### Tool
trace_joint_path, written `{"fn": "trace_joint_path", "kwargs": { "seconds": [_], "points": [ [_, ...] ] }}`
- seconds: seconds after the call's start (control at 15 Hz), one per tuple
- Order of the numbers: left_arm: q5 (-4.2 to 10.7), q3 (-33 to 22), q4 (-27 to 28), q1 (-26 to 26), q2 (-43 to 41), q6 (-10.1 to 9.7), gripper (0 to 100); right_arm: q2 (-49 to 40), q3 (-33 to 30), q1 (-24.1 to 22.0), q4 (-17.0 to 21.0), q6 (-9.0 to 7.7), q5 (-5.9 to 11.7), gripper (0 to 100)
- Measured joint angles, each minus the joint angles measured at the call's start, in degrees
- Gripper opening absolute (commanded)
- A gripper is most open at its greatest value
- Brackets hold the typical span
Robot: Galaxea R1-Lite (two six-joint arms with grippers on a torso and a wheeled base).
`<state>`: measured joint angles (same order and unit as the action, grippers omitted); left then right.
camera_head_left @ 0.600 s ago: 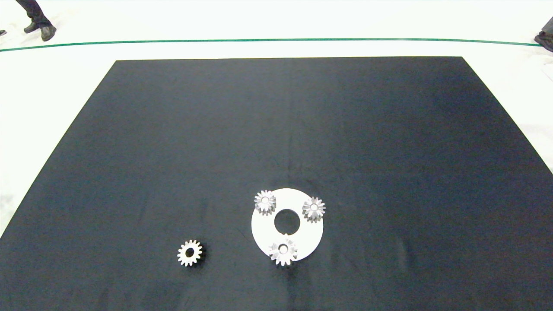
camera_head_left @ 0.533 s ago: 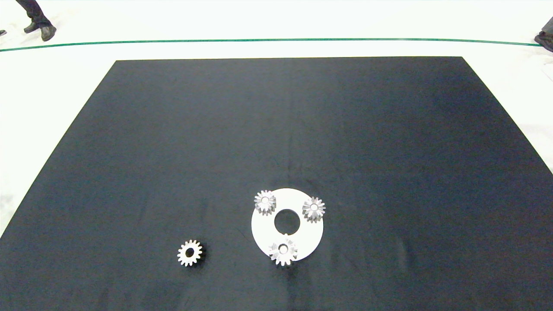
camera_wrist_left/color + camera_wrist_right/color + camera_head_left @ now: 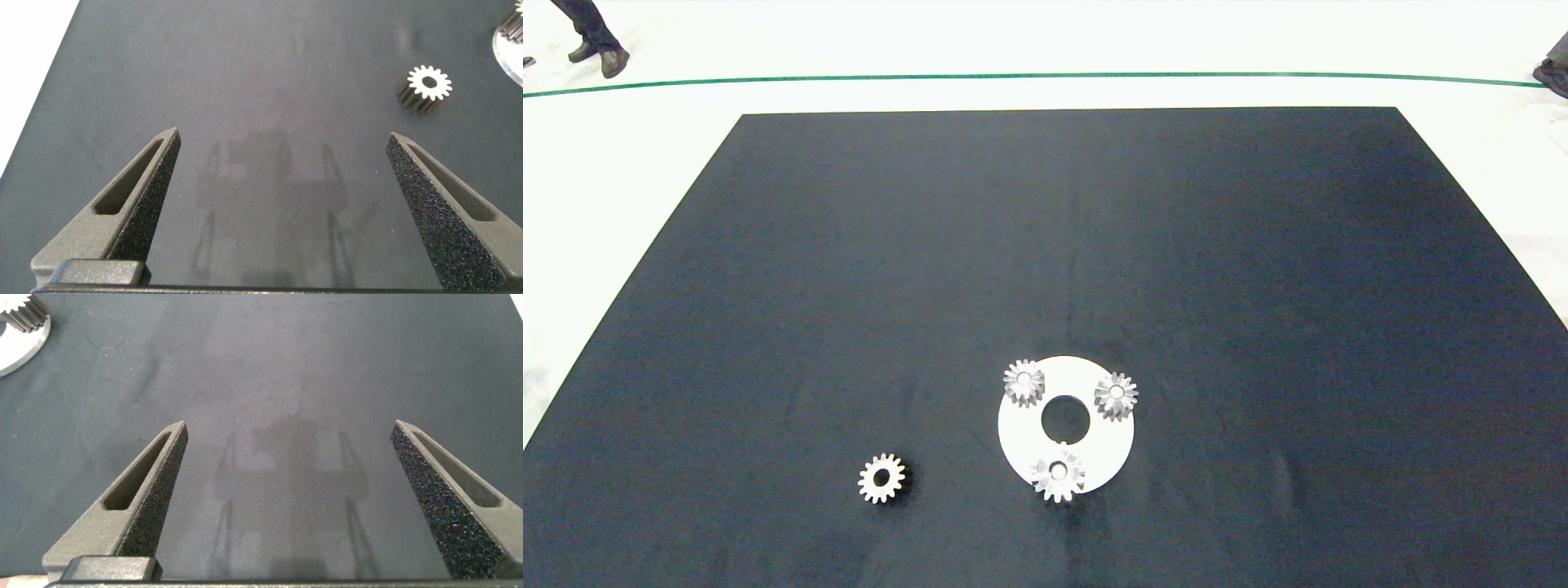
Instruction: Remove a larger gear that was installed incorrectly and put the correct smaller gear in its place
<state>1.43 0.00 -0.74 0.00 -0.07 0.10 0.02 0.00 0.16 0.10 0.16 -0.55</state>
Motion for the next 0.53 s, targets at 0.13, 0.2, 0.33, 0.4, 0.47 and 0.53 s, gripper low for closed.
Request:
{"fn": "trace_joint_path", "kwargs": {
  "seconds": [0.13,0.2,0.33,0.4,0.47,0.53],
  "points": [
    [0.06,-1.6,0.5,-0.1,0.2,0.04,100,0.2,-0.5,-0.1,0.9,-0.06,0.57,100],
    [0.05,-4.9,2.0,-0.2,1.2,0.04,100,0.7,-2.4,-0.1,2.7,-0.11,0.6,100],
    [0.02,-17.3,8.0,-0.2,6.1,0.04,100,3.4,-10.8,0.0,8.9,-0.16,0.33,100],
    [0.09,-25.4,12.6,-0.2,9.9,0.06,100,6.3,-17.0,0.2,12.8,-0.54,-0.35,100],
    [0.17,-33.9,17.8,0.0,14.2,0.09,100,9.8,-22.5,0.5,15.9,-1.39,-1.34,100],
    [0.26,-43.8,24.5,0.2,19.4,0.11,100,14.3,-27.9,0.8,18.1,-2.85,-2.45,100]
  ]
}}
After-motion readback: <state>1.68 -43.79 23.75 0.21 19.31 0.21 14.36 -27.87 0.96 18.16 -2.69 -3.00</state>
